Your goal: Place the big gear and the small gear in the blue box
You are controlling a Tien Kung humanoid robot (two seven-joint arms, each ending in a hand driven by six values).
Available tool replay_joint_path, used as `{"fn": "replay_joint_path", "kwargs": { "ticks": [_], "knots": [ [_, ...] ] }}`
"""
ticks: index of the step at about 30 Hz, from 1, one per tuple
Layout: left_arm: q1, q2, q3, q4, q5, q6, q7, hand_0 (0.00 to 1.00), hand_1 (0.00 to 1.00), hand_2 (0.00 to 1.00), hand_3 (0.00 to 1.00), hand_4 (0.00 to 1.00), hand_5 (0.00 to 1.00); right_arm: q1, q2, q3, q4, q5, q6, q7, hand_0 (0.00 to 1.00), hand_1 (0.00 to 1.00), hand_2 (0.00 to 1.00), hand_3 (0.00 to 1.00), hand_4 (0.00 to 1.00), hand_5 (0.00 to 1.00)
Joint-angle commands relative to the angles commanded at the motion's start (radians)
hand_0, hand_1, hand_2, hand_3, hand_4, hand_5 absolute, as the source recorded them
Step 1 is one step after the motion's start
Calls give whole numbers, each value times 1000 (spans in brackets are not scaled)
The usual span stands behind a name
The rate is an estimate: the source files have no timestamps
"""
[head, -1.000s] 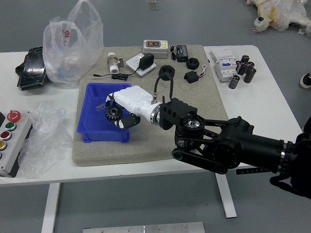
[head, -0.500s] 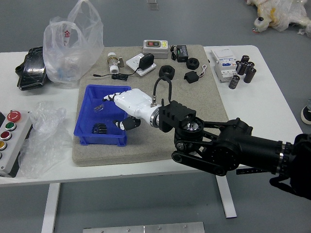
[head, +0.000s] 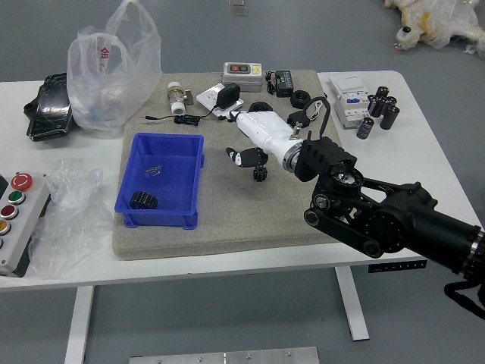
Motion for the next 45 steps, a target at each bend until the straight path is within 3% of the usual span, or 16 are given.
{"fn": "replay_joint_path", "kwargs": {
  "ticks": [1, 2, 9, 19, 20, 25, 26, 31, 32, 37, 38, 45],
  "knots": [
    [0, 0, 1, 0, -1, 0, -1, 699, 649, 633, 773, 700, 408, -9, -5, 6, -5, -1, 2, -6, 432, 737, 815, 853, 623, 235],
    [0, 0, 2, 0, -2, 0, -2, 699, 650, 633, 774, 700, 408, -17, -9, 9, -9, -1, 4, -11, 428, 731, 816, 855, 785, 356],
    [-1, -1, 3, 1, -3, 0, -4, 699, 650, 632, 774, 700, 408, -48, -12, -3, -38, 20, 14, -23, 426, 725, 813, 852, 812, 392],
    [-1, -2, 0, 0, 1, -1, -1, 699, 650, 631, 773, 700, 408, -30, 8, -52, -83, 61, 13, -13, 424, 716, 806, 847, 817, 406],
    [-1, -2, 0, 0, 2, -1, -1, 700, 650, 631, 773, 700, 408, -28, 10, -58, -88, 64, 13, -13, 417, 697, 755, 828, 817, 409],
    [-3, -2, 1, 0, 2, -2, -2, 700, 650, 631, 773, 700, 408, -18, 28, -99, -142, 95, 6, -4, 417, 697, 755, 828, 817, 409],
    [-3, -2, 1, 0, 3, -2, -2, 700, 650, 631, 773, 700, 408, -17, 29, -105, -150, 101, 4, -3, 398, 639, 613, 687, 556, 247],
    [-3, -2, 0, 0, 4, -3, -1, 700, 650, 631, 773, 700, 408, -13, 35, -139, -180, 129, -15, 8, 398, 639, 613, 687, 556, 247],
    [-3, -2, 0, 0, 5, -3, -1, 700, 650, 631, 773, 700, 409, -13, 36, -143, -182, 131, -19, 9, 359, 548, 451, 560, 464, 59],
    [-4, -2, 1, 0, 4, -3, -2, 700, 650, 631, 773, 700, 409, -12, 41, -156, -184, 140, -47, 20, 359, 548, 451, 560, 464, 59],
    [-5, -3, 1, 0, 4, -3, -2, 700, 650, 631, 773, 701, 411, -12, 42, -158, -184, 141, -50, 21, 346, 523, 377, 474, 445, 61],
    [-4, -3, 2, 0, 3, -3, -2, 700, 649, 632, 774, 700, 409, -13, 43, -168, -188, 150, -67, 30, 345, 523, 355, 463, 421, 52]
  ]
}}
